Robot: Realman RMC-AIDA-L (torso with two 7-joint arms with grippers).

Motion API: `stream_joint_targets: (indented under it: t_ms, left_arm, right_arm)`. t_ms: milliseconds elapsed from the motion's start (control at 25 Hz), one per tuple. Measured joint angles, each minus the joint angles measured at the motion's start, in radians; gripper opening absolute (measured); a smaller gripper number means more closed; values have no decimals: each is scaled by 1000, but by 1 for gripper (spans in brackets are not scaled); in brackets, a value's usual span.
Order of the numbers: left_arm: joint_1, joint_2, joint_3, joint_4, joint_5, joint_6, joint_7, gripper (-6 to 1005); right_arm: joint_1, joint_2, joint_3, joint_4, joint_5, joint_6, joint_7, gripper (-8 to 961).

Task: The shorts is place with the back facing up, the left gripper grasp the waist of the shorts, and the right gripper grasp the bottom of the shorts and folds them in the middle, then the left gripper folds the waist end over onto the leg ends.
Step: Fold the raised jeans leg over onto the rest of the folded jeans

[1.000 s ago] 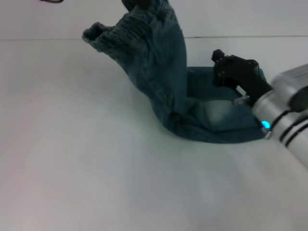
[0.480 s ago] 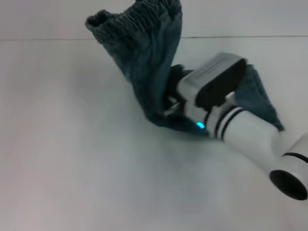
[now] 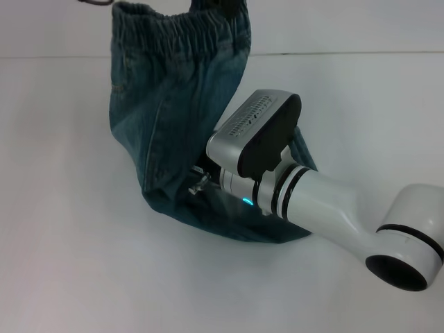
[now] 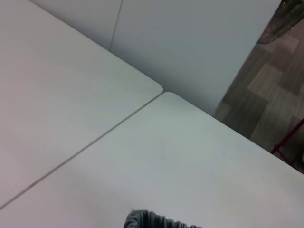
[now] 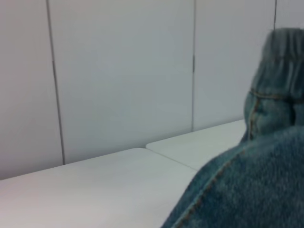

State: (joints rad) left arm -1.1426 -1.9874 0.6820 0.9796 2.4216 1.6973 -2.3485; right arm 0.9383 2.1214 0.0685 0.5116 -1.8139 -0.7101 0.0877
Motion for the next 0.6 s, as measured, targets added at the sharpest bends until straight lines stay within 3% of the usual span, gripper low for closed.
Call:
stream_joint_targets:
  t_ms: [200,360,600]
  left_arm:
    - [21,-4,18,-10,-2,-2,4,88]
    - [27,-6,23,-47,-9,-4,19,88]
    - [34,-40,24,-75,-12,-15,54,89]
  right_arm:
    - [-32,-1,3,-22,-4,7,18,-2]
    - [-116,-8,20,-50,-4,-15,20,-2]
    - [-254,-21,87,-160,2,-143,105,-1]
